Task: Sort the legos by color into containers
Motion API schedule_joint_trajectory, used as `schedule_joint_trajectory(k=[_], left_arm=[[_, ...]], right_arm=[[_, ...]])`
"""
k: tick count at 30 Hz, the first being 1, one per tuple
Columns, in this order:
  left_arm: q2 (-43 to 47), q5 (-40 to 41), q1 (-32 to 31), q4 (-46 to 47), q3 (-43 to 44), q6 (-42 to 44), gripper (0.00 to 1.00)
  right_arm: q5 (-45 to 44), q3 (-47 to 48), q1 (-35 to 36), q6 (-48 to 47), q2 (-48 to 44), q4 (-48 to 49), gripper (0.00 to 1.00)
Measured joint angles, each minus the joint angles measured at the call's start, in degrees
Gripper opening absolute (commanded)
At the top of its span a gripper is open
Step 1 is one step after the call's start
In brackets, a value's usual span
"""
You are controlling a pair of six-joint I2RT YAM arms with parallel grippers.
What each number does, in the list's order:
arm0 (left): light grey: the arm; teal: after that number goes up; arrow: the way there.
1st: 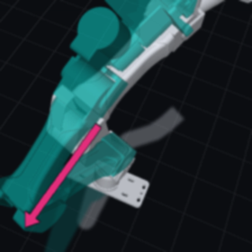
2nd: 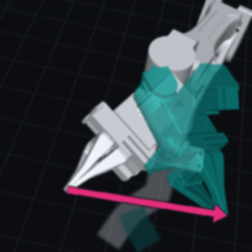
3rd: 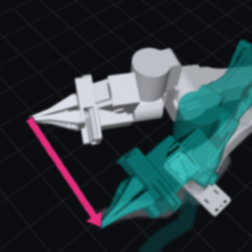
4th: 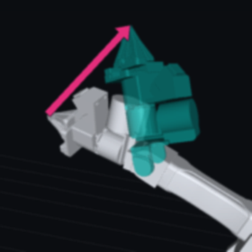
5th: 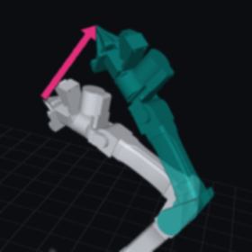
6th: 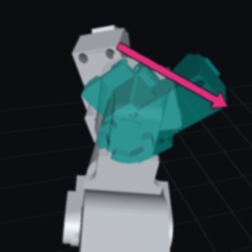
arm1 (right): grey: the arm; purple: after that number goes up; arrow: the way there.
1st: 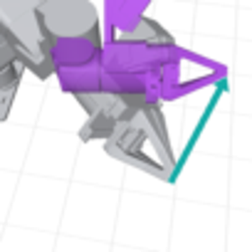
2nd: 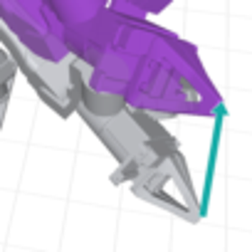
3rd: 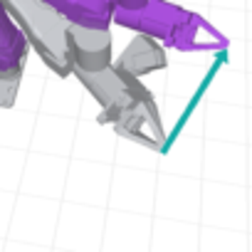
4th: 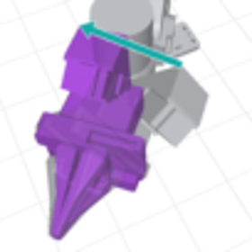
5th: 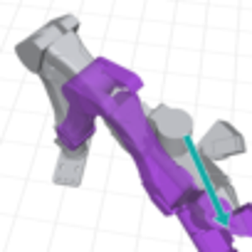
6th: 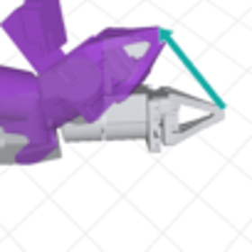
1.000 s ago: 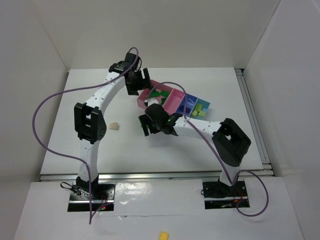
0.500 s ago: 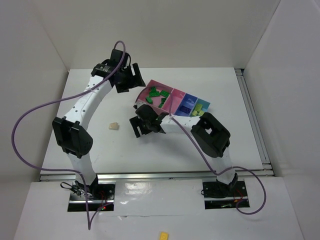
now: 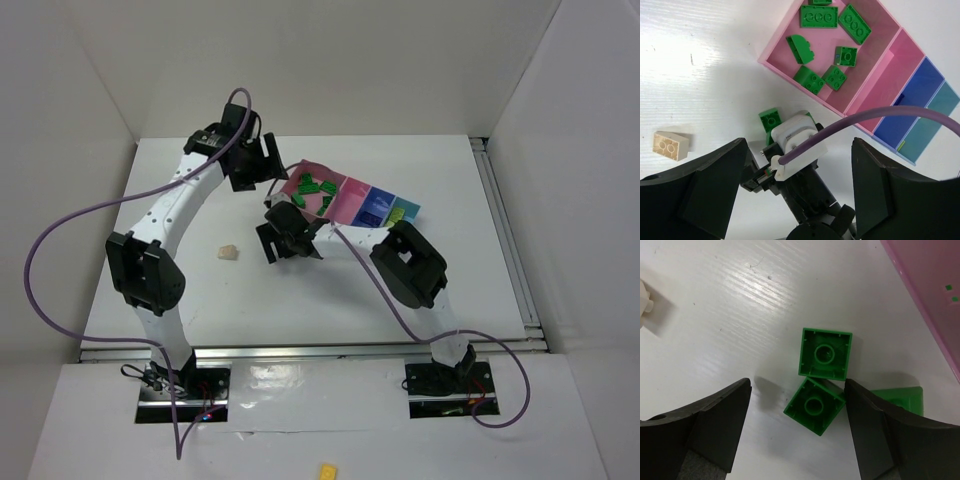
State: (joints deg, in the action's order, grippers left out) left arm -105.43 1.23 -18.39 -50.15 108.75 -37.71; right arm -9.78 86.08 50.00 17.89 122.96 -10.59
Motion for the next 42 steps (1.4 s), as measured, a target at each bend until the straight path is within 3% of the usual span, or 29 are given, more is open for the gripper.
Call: schedule_joint_trajectory(k=[3, 8, 10, 17, 23, 24, 33, 42], left_arm=[[0.0, 0.0, 0.0, -0.1, -0.4, 0.0, 0.87], [0.0, 0.0, 0.3, 0.0, -0.4, 0.0, 0.87], [0.0, 0.0, 0.3, 0.0, -0.4, 0.0, 0.87], [0.1, -0.1, 0.2, 0.8, -1.0, 0.0, 0.92], [4.7, -0.4, -0.5, 5.2, -7.4, 0.0, 0.94], [6.1, 0.0, -0.5, 6.1, -9.2, 0.0, 0.99], [13.2, -0.8, 0.5, 19.3, -24.9, -1.9, 1.00], [14.0, -3.5, 2.0, 21.3, -26.4, -1.7, 1.00]], right_arm=[[0.0, 0.4, -0.2, 0.0, 0.3, -0.1, 0.74], [0.0, 0.4, -0.2, -0.4, 0.2, -0.6, 0.39], [-0.2, 0.3, -0.1, -0.4, 0.0, -0.7, 0.33], [-3.3, -2.5, 0.4, -0.7, -5.4, -3.9, 0.33], [-5.4, -2.6, -0.2, -3.0, -9.9, -7.8, 0.33], [-5.5, -2.6, -0.6, -3.6, -10.1, -7.9, 0.33], [-4.2, -1.0, -6.3, -11.0, -8.7, -11.1, 0.33], [-3.0, 0.2, -6.4, -11.8, -8.2, -11.3, 0.34]])
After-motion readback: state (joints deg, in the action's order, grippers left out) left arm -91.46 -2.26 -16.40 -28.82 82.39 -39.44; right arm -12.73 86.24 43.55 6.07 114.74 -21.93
